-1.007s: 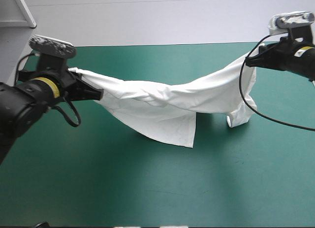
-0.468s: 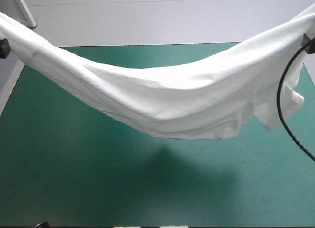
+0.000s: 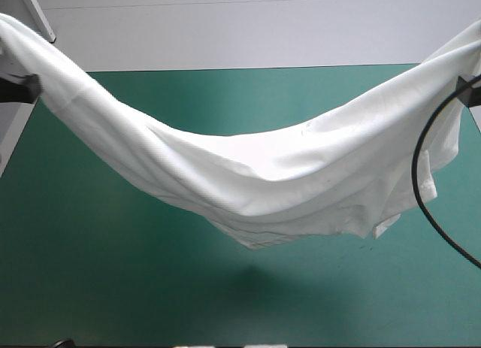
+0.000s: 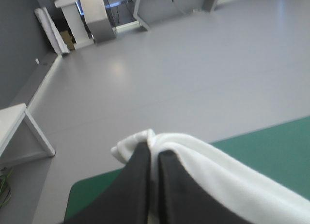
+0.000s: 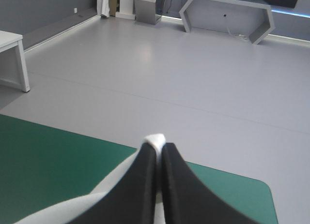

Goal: Fold the cloth

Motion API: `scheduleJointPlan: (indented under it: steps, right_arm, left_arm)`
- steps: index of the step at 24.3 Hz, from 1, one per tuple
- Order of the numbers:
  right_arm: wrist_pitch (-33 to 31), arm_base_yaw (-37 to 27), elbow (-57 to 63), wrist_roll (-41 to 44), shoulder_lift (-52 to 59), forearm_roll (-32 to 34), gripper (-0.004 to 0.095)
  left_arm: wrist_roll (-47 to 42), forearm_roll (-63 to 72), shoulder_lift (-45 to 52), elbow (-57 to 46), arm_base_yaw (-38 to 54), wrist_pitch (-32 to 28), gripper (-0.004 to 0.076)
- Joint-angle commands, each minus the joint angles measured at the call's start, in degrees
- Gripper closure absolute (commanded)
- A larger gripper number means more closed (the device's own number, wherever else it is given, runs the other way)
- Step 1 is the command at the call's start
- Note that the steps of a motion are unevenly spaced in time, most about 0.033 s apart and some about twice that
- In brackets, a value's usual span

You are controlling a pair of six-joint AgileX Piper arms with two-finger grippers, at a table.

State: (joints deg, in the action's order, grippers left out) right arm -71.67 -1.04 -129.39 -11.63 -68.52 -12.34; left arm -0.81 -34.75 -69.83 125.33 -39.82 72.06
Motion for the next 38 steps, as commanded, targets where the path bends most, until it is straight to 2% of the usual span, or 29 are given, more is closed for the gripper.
scheduleJointPlan:
  steps: [1, 6, 9, 13, 18, 22, 25, 28, 29, 30, 31, 32, 33, 34, 35, 37, 38]
  right_arm:
    - [0.24, 0.02, 0.88, -0.19, -2.45, -1.48, 0.0923]
    - [2.20, 0.02, 7.82, -3.26, -7.60, -1.49, 0.0923]
    - [5.71, 0.02, 11.43, -3.99, -10.78, -1.20, 0.0923]
    - [11.92, 0.02, 13.66, -5.16, -15.46, 0.07, 0.0923]
    - [19.31, 0.02, 13.75, -5.58, -23.71, 2.03, 0.0923]
    - [24.73, 0.02, 13.75, -5.58, -30.54, 2.42, 0.0923]
    - [32.01, 0.02, 13.75, -5.58, -39.32, 2.76, 0.0923]
    - [35.76, 0.02, 13.75, -5.58, -44.08, 2.28, 0.0919]
    - [36.96, 0.02, 13.75, -5.58, -46.13, 0.39, 0.0865]
    - [37.53, 0.02, 13.75, -5.58, -47.68, -0.78, 0.0742]
    - [37.42, 0.02, 13.62, -5.81, -48.31, -1.52, 0.0595]
    - [36.69, 0.02, 13.62, -5.94, -48.59, -2.61, 0.0331]
    - [35.57, 0.02, 13.62, -5.94, -48.59, -2.61, 0.0209]
    - [32.71, 0.02, 13.09, -5.72, -47.88, -2.61, 0.0088]
    - [31.23, 0.02, 13.12, -5.32, -46.87, -2.61, 0.0086]
    - [25.06, 0.02, 13.12, -4.94, -43.16, -2.61, 0.0157]
    - [21.51, 0.02, 13.12, -4.54, -40.22, -2.61, 0.0203]
  left_arm:
    - [-1.29, -0.05, -2.62, -5.80, -0.11, -0.45, 0.0731]
    - [-5.98, 1.18, -6.90, -16.08, 1.06, -9.72, 0.0731]
    - [-5.88, 9.87, -9.48, -18.26, 6.39, -15.18, 0.0731]
    - [1.90, 29.22, -15.25, -18.76, 17.52, -21.52, 0.0731]
    - [8.92, 43.52, -25.35, -18.76, 26.04, -29.86, 0.0732]
    - [10.04, 46.47, -32.31, -18.76, 28.64, -36.71, 0.0732]
    - [10.04, 45.16, -39.57, -18.76, 29.10, -46.00, 0.0732]
    - [10.20, 45.16, -43.97, -18.39, 29.10, -49.12, 0.0701]
    - [11.75, 45.16, -45.58, -17.77, 29.10, -48.84, 0.0635]
    - [12.85, 45.16, -46.89, -17.44, 29.10, -49.21, 0.0527]
    - [12.85, 45.16, -47.15, -17.44, 29.10, -49.75, 0.0463]
    - [12.85, 45.27, -47.26, -17.44, 29.10, -49.86, 0.0348]
    - [12.85, 45.17, -46.90, -17.44, 29.10, -49.50, 0.0301]
    - [12.85, 45.17, -45.70, -16.86, 29.10, -46.62, 0.0260]
    - [12.85, 45.17, -45.00, -16.14, 29.10, -44.25, 0.0261]
    - [12.85, 45.52, -42.09, -12.86, 29.10, -34.66, 0.0262]
    - [12.71, 45.62, -40.20, -10.52, 28.97, -27.35, 0.0261]
